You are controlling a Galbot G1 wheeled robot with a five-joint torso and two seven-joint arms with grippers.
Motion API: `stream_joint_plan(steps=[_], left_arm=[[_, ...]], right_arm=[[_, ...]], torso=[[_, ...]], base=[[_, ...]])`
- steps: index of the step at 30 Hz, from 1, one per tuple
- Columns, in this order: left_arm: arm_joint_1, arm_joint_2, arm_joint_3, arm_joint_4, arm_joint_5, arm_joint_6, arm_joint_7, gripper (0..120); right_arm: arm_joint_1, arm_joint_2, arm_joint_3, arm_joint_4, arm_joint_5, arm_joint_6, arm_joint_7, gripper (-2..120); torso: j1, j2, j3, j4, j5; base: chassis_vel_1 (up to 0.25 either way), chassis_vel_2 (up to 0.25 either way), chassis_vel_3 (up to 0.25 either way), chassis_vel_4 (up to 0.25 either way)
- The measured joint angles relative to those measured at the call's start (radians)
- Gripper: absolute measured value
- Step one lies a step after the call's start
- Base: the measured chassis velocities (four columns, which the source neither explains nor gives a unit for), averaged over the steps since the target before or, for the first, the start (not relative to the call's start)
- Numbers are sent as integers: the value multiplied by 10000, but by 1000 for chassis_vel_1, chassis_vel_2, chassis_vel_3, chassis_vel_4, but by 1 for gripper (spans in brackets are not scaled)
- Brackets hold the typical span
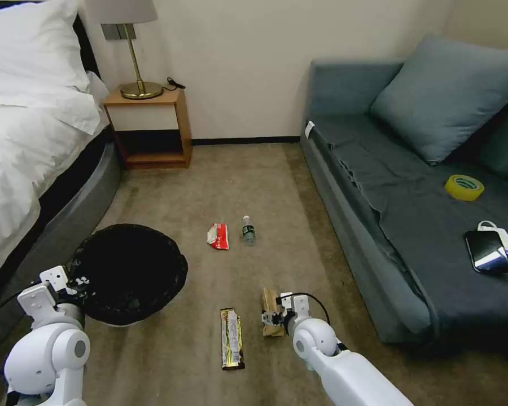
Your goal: Pick up the trash bin, then pick up the garbage on the floor and place it into the trash bin.
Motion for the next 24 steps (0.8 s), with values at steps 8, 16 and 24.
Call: stream_joint_plan(steps=[8, 16, 24], left_arm=[[5, 0, -6, 44, 48, 0, -3, 3], [-9, 6, -11, 99, 95, 0, -2, 3], [14, 7, -17, 141, 173, 0, 18, 3]], right_arm=[[133, 198, -34, -673, -486, 412, -286, 90], [102, 213, -47, -869, -635, 642, -438, 61], [-10, 230, -62, -854, -691, 779, -589, 30]], torso=[[0, 0, 0, 0, 0], [0, 1, 0, 0, 0], [0, 0, 0, 0, 0]], base=[[0, 0, 0, 0], [0, 0, 0, 0], [0, 0, 0, 0]])
